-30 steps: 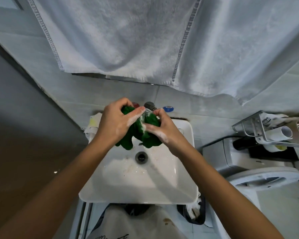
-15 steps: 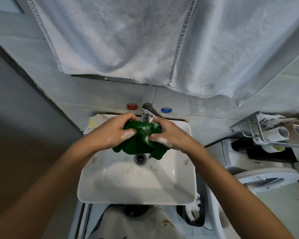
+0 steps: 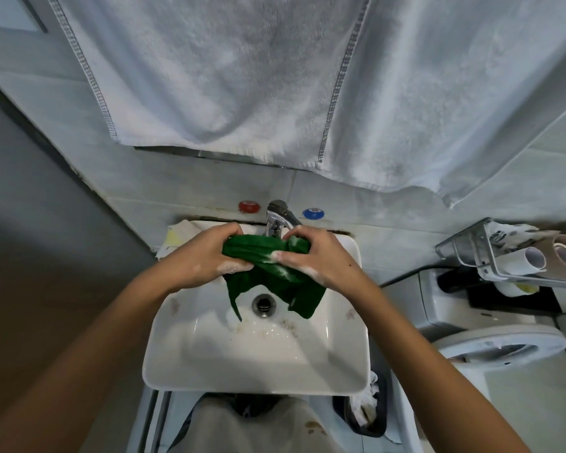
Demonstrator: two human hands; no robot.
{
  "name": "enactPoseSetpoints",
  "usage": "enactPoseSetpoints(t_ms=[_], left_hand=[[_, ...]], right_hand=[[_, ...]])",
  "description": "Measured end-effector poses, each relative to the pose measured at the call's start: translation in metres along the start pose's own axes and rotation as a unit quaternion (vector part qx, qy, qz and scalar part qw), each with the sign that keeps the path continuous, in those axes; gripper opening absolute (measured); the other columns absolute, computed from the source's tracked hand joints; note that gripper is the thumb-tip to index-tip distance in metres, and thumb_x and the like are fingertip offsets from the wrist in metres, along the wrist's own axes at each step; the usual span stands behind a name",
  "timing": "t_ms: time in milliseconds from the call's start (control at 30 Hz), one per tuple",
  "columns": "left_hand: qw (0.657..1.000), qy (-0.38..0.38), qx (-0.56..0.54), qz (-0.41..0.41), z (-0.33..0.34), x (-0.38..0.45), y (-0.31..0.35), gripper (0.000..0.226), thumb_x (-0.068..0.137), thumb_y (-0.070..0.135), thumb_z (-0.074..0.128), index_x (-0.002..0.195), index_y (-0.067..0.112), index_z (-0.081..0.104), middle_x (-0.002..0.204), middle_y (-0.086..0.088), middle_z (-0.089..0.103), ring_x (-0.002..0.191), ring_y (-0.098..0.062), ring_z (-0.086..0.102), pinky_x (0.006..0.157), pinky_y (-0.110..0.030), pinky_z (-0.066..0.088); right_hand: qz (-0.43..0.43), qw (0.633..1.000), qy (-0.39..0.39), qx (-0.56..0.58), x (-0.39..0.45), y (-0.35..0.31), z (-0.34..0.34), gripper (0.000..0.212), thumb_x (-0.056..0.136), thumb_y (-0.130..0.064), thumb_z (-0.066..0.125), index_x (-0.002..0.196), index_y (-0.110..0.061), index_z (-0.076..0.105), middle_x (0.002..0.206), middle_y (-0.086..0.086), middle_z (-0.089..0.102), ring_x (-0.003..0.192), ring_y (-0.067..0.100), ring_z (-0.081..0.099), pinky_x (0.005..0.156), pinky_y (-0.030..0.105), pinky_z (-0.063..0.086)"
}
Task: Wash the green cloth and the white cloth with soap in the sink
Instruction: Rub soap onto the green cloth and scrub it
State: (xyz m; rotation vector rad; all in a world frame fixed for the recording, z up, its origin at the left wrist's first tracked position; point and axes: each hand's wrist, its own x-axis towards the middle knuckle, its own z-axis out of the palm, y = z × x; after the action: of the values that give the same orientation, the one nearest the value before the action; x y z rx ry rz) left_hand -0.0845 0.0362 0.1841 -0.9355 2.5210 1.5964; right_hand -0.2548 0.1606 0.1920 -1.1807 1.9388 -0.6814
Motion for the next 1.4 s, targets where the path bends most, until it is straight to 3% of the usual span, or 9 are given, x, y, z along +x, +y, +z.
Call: enactPoseSetpoints(t_ms=[100,300,400,500,633,900,1100,1267,1400], left_hand=[[1.000,-0.005,-0.022,-0.008,0.001,-0.003,-0.005,0.022,0.080,0.014,0.073,0.089,0.013,0.054,0.076,0.001,0.060,0.062,0.001,0.057,0.054,-0.015,0.042],[0.999,-0.046,-0.008,0.016,0.009,-0.008,0.003,0.024,0.076,0.019,0.077,0.092,0.026,0.060,0.083,0.007,0.064,0.076,0.000,0.060,0.064,-0.015,0.046],[0.995,-0.068,0.075,-0.012,0.010,-0.011,0.010,0.033,0.072,0.035,0.079,0.099,0.034,0.061,0.086,0.015,0.063,0.080,0.001,0.060,0.068,-0.017,0.048],[0.948,-0.062,0.313,-0.013,0.009,-0.014,0.015,0.032,0.072,0.052,0.072,0.094,0.032,0.059,0.082,0.012,0.059,0.077,-0.008,0.055,0.063,-0.028,0.044],[0.899,-0.032,0.435,0.025,0.013,-0.013,0.012,0.015,0.082,0.036,0.063,0.091,0.027,0.056,0.085,0.006,0.059,0.075,-0.015,0.053,0.061,-0.029,0.038],[0.962,-0.052,0.265,-0.032,0.010,-0.012,0.002,0.020,0.080,0.012,0.064,0.099,0.017,0.058,0.083,0.003,0.056,0.081,-0.018,0.057,0.067,-0.032,0.046],[0.978,-0.088,0.185,-0.027,0.008,-0.017,-0.008,0.019,0.081,0.021,0.068,0.094,0.017,0.054,0.086,-0.001,0.062,0.079,-0.016,0.060,0.068,-0.037,0.049],[0.983,-0.124,0.130,-0.028,0.005,-0.024,-0.009,0.032,0.080,0.040,0.071,0.100,0.021,0.052,0.087,0.004,0.062,0.072,-0.007,0.059,0.057,-0.022,0.046],[0.976,-0.130,0.173,-0.016,0.009,-0.024,-0.008,0.043,0.088,0.063,0.042,0.093,0.023,0.058,0.079,0.000,0.065,0.071,-0.013,0.061,0.068,-0.035,0.049]], right_hand=[[-0.009,0.993,-0.067,-0.094,-0.003,0.004,-0.008,0.029,0.082,-0.045,0.071,0.068,-0.028,0.052,0.069,-0.007,0.055,0.064,0.009,0.053,0.058,0.025,0.042],[0.026,0.948,-0.250,-0.195,-0.009,0.002,-0.017,0.029,0.074,-0.040,0.080,0.073,-0.019,0.060,0.070,0.001,0.061,0.067,0.014,0.059,0.067,0.032,0.048],[0.015,0.932,-0.247,-0.266,-0.005,0.005,-0.013,0.023,0.075,-0.035,0.077,0.079,-0.019,0.060,0.067,-0.003,0.055,0.066,0.014,0.052,0.063,0.031,0.040],[0.021,0.944,-0.215,-0.248,-0.003,0.010,-0.008,0.016,0.077,-0.026,0.073,0.084,-0.020,0.060,0.073,-0.002,0.056,0.074,0.018,0.053,0.064,0.031,0.039],[0.017,0.962,-0.194,-0.191,-0.006,0.014,0.000,0.017,0.076,-0.012,0.070,0.080,-0.019,0.055,0.072,-0.002,0.055,0.071,0.019,0.054,0.057,0.028,0.039],[0.003,0.981,-0.128,-0.147,-0.010,0.012,0.003,0.035,0.078,-0.006,0.062,0.068,-0.030,0.037,0.067,-0.006,0.046,0.067,0.013,0.046,0.054,0.026,0.032],[0.005,0.976,-0.198,-0.087,-0.013,0.017,-0.002,0.029,0.080,-0.007,0.063,0.075,-0.028,0.043,0.072,-0.004,0.049,0.067,0.013,0.048,0.059,0.028,0.039],[0.007,0.967,-0.235,-0.095,-0.016,0.016,-0.004,0.034,0.081,-0.043,0.073,0.103,-0.024,0.054,0.088,-0.007,0.059,0.081,0.011,0.057,0.069,0.025,0.044],[0.037,0.951,-0.235,-0.199,-0.014,0.006,0.001,0.058,0.084,-0.070,0.048,0.081,-0.014,0.062,0.069,0.001,0.059,0.066,0.017,0.055,0.062,0.031,0.041]])
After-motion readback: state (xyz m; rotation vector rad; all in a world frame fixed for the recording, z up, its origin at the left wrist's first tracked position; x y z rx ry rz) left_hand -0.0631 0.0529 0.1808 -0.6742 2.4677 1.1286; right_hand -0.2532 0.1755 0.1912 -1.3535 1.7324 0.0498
